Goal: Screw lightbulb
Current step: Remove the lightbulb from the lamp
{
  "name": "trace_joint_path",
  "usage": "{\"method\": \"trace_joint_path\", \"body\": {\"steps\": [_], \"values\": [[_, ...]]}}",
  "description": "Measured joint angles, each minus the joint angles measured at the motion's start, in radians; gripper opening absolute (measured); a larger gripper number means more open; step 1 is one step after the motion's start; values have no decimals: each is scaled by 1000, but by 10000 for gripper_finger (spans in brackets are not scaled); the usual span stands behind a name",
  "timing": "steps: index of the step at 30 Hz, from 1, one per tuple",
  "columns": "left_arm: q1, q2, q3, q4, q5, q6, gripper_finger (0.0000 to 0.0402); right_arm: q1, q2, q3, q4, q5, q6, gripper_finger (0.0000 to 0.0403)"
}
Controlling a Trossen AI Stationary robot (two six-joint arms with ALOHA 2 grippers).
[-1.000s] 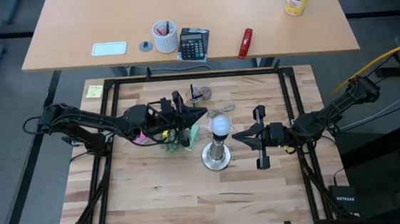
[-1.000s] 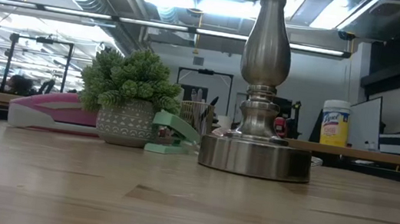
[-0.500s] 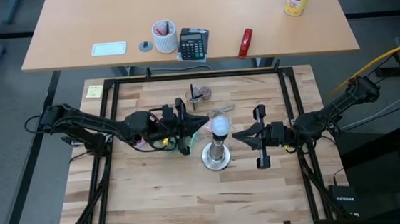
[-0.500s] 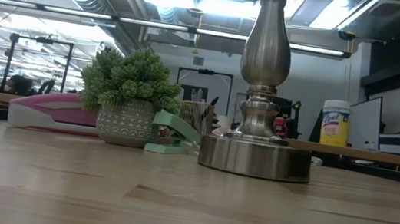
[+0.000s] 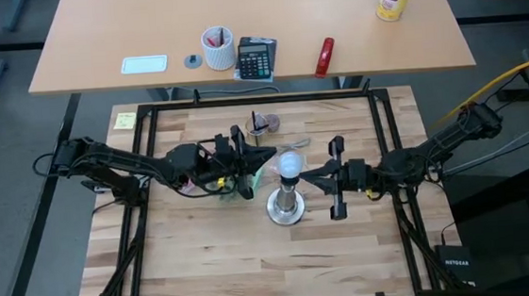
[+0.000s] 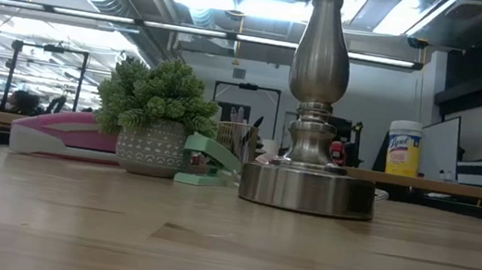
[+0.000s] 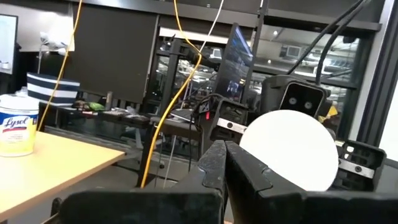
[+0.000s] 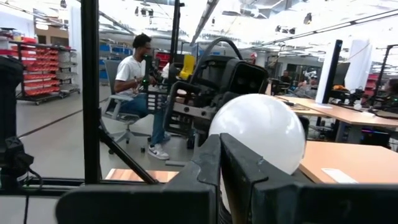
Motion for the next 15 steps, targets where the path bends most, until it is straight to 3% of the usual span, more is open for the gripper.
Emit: {"method": "trace_joint_path", "body": {"steps": [15], "values": [[-49,0,0,-2,32,61,1,3,0,0,0,50,2,17]]}}
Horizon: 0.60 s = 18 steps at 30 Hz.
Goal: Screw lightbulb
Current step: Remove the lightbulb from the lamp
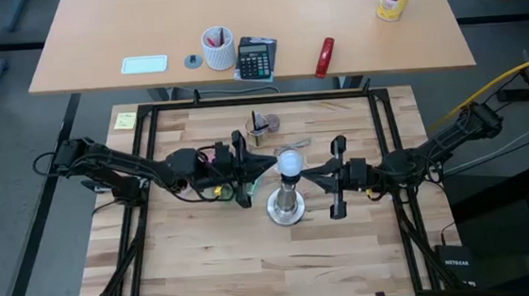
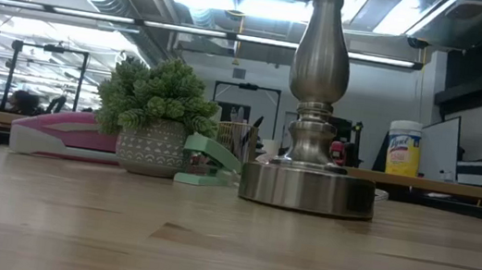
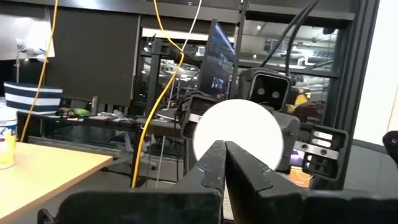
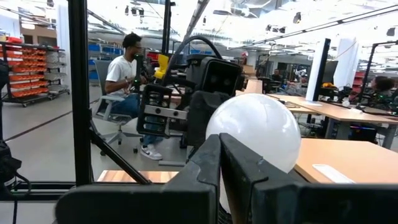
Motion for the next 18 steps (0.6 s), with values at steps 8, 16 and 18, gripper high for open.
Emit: {"method": "trace_joint_path", "body": {"steps": [8,16,18], "values": [[-20,0,0,-2,6,0,1,0,0,0,-2,9,0,17],[-45,0,0,69,-18,111,1,0,-6,0,-6,11,1,17],[-44,0,0,126,-37,146,1,17,-6,0,-6,5,1,17]]}}
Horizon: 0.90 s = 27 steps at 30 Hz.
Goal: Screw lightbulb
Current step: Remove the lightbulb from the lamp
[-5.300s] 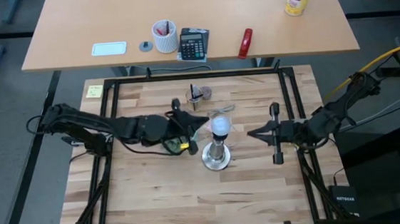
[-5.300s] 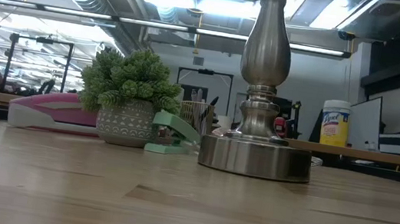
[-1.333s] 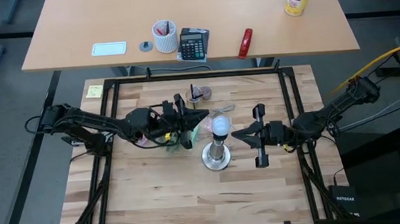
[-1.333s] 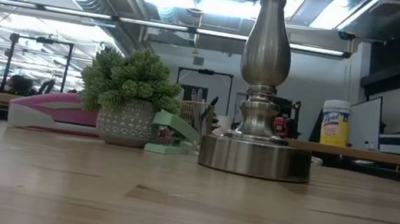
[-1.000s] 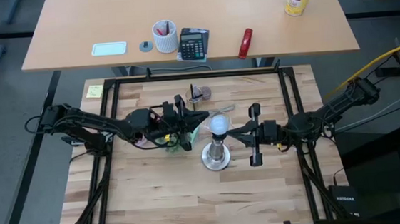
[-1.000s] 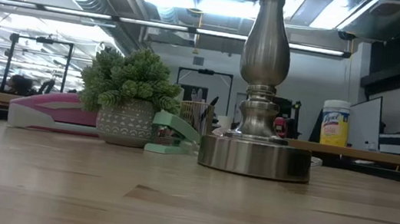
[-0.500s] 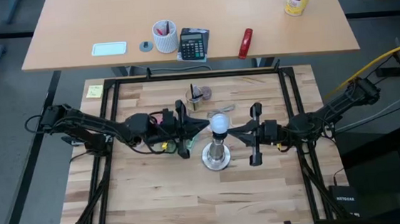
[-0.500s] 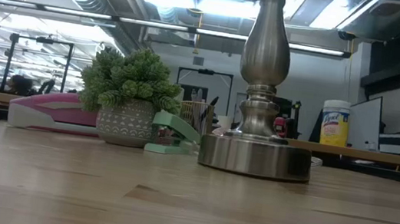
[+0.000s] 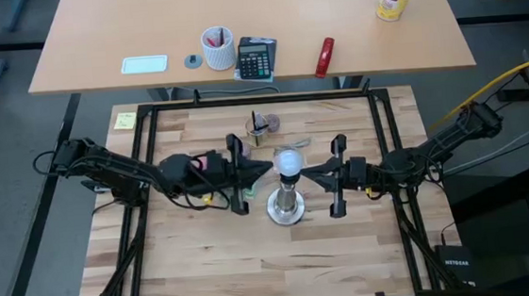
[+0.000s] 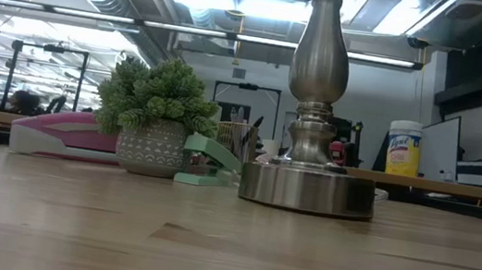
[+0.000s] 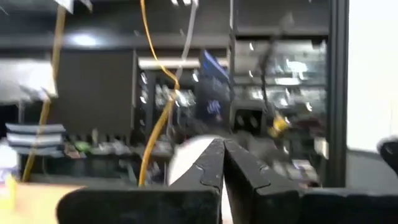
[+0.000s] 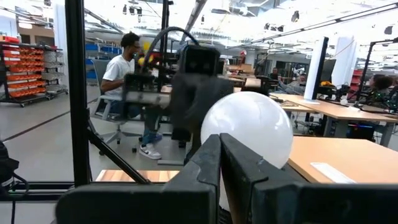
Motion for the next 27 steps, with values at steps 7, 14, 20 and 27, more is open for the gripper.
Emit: {"method": "trace_joint_path", "body": {"steps": [7,14,20,27], "values": [[73,-10,0,78,-62,12,1,50,0,0,2,-7,-4,17],[184,0,0,-71,14,-208,1,48,0,0,3,-8,-5,17],[153,0,23,-158,59,-214,1,48,0,0,3,-8,-30,17],[100,5,71,-227,57,-157,1,48,0,0,5,-8,-30,17]]}}
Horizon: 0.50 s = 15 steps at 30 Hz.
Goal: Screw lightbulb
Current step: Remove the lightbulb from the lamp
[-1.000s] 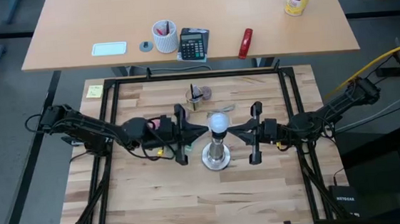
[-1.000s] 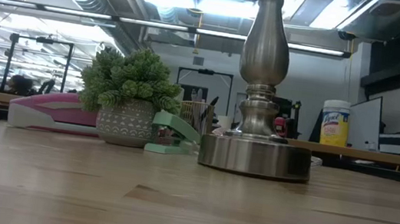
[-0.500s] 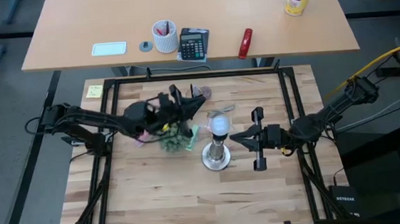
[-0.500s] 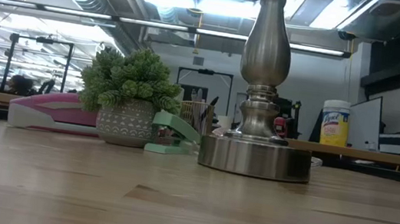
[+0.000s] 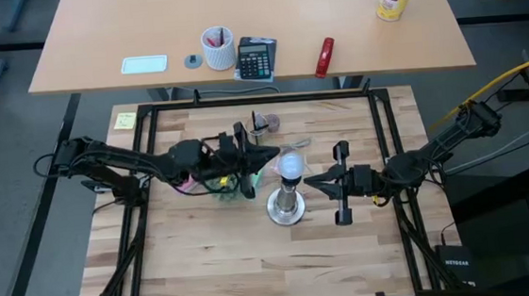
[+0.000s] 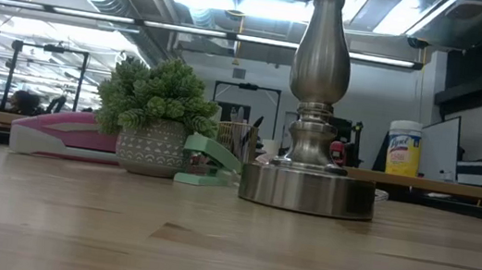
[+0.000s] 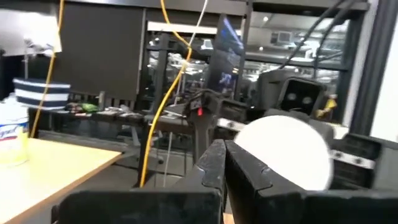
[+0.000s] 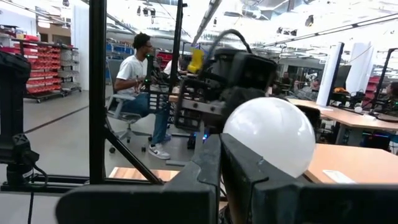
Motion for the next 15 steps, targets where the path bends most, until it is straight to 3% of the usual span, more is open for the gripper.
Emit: {"method": "trace_joint_path", "body": {"steps": [15], "values": [[-39,2,8,-36,-9,10,1,-26,1,0,1,54,2,17]]}}
